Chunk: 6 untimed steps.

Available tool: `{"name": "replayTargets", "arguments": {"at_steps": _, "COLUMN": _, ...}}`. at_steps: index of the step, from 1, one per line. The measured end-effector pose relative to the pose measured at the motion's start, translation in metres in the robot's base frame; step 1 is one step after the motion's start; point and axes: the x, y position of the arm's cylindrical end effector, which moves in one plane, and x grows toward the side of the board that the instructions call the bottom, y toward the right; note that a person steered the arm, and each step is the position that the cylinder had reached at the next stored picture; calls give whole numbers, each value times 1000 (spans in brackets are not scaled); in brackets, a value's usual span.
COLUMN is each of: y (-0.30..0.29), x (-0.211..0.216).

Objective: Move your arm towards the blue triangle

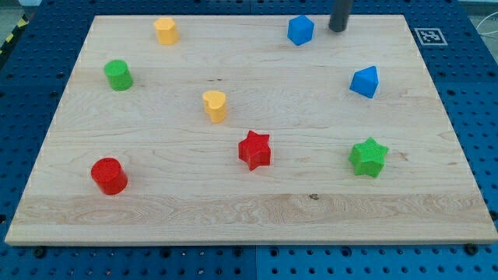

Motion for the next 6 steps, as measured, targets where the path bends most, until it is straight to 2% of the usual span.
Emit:
{"name": "replayTargets", "arguments": {"at_steps": 1, "y": 39, "x": 10}}
{"name": "replayTargets", "arguments": {"at_steps": 2, "y": 7, "x": 36}}
{"name": "replayTargets", "arguments": {"at_steps": 5, "y": -82, "x": 75}}
{"name": "replayTargets", "arguments": {"at_steps": 6, "y": -68, "x": 117}}
